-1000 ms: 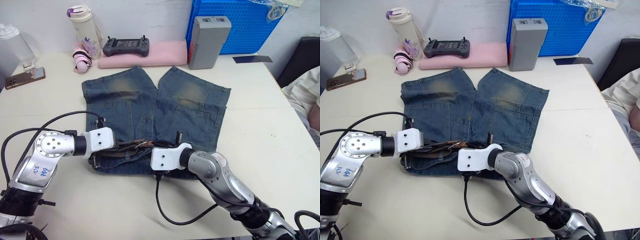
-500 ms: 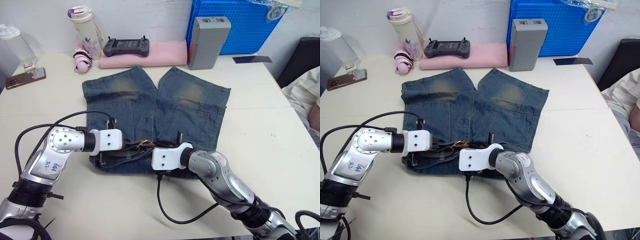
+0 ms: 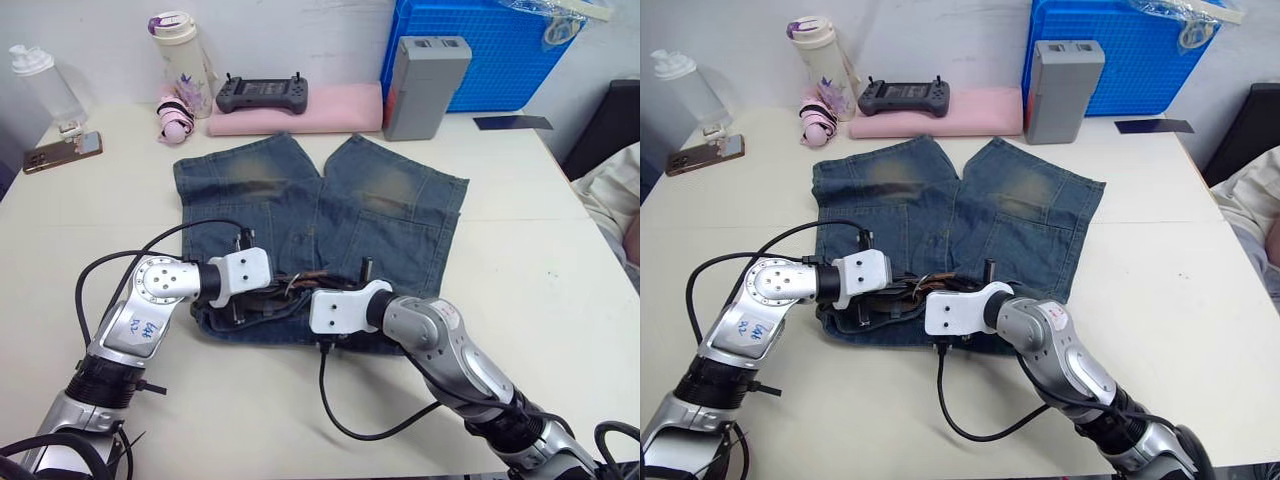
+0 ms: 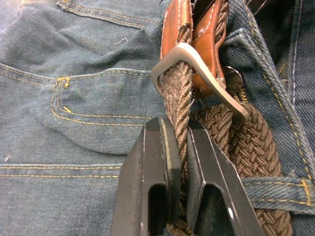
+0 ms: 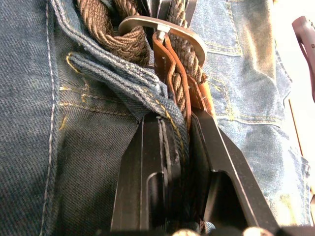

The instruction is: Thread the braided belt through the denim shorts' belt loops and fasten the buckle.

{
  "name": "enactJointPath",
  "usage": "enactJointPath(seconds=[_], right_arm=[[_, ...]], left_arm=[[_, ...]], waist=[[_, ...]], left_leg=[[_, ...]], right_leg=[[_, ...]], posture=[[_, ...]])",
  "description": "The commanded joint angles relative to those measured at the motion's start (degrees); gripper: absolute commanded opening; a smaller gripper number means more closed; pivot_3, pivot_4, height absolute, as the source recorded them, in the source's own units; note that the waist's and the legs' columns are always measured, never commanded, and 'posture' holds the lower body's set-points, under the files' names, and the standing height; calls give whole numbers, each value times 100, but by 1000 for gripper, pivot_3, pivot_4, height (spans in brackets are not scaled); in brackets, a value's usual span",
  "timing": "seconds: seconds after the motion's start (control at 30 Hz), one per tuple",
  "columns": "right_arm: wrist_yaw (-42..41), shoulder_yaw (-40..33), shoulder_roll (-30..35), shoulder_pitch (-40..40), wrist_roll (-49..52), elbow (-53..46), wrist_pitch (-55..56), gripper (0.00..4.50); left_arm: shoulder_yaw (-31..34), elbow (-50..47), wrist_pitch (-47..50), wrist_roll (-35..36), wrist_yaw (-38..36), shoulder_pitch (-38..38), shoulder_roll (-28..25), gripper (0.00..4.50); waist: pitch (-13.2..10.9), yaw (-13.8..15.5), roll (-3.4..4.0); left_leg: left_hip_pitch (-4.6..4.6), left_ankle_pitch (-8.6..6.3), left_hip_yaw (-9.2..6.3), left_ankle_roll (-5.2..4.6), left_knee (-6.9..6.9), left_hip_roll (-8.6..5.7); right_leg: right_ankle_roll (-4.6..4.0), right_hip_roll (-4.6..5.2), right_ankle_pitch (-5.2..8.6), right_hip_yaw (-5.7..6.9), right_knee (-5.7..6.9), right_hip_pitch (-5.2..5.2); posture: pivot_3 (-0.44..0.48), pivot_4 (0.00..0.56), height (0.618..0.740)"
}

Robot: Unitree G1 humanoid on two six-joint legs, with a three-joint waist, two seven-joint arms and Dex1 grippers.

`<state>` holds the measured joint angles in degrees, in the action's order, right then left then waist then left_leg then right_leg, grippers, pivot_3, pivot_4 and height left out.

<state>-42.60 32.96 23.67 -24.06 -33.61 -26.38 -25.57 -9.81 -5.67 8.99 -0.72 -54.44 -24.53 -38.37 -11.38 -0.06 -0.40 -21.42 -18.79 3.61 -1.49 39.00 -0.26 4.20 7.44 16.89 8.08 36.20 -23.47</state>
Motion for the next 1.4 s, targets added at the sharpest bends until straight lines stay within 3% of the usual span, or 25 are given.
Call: enactJointPath(seconds=[0.03, 0.07, 0.27, 0.47, 0.57, 0.77, 1.37, 1.4], right_arm=[[-359, -230, -54, 51, 302, -404, -278, 1061], [-454, -298, -56, 80, 383, -463, -392, 1373], [-1298, -1417, 80, -8, 1477, -1353, -1777, 4351], [-1501, -2372, 5, -318, 2681, -1728, -3046, 4351], [-1235, -2658, 11, -565, 2993, -1583, -3162, 4351], [-688, -1740, 830, -231, 2457, -1036, -1706, 4351], [-277, -1005, 1286, -18, 2016, -743, -885, 4351], [-271, -952, 1291, -1, 1974, -738, -860, 3814]], left_arm=[[-331, -229, 6, 23, -35, 7, 245, 0], [-339, -224, 31, 19, -32, 1, 277, 0], [-414, -106, 49, -37, 61, 28, 475, 0], [-492, -97, 82, -34, 130, 35, 646, 0], [-522, -94, 77, -57, 134, 27, 689, 0], [-570, -118, 57, -72, 132, 29, 692, 0], [-654, -169, 17, -150, 124, -15, 691, 0], [-660, -168, 16, -153, 126, -18, 696, 0]], waist=[[0, 4, 0], [1, 17, -2], [1, 40, -2], [2, 62, -3], [2, 77, -3], [4, 126, -6], [5, 135, -7], [5, 135, -7]], left_leg=[[0, -1, 0, -1, 0, 0], [0, -1, 0, -2, 0, 0], [-8, -9, -2, -15, 8, -2], [-6, -11, -6, -18, 9, -2], [-7, -14, -4, -20, 9, -4], [-6, -18, 1, -23, 9, -6], [-4, -18, 8, -24, 11, -5], [-4, -18, 8, -24, 12, -5]], right_leg=[[0, 0, 0, 0, 0, 0], [0, 0, 0, 0, 0, 1], [5, 1, -3, 3, -10, 4], [7, 2, -4, 3, -13, 8], [8, 3, -5, 3, -14, 8], [9, 3, -5, 2, -21, 8], [12, 3, -7, -1, -20, 10], [12, 3, -7, -1, -21, 10]], posture=[[0, 150, 712], [0, 150, 712], [0, 150, 712], [0, 150, 712], [0, 150, 712], [0, 150, 712], [0, 150, 712], [0, 150, 712]])
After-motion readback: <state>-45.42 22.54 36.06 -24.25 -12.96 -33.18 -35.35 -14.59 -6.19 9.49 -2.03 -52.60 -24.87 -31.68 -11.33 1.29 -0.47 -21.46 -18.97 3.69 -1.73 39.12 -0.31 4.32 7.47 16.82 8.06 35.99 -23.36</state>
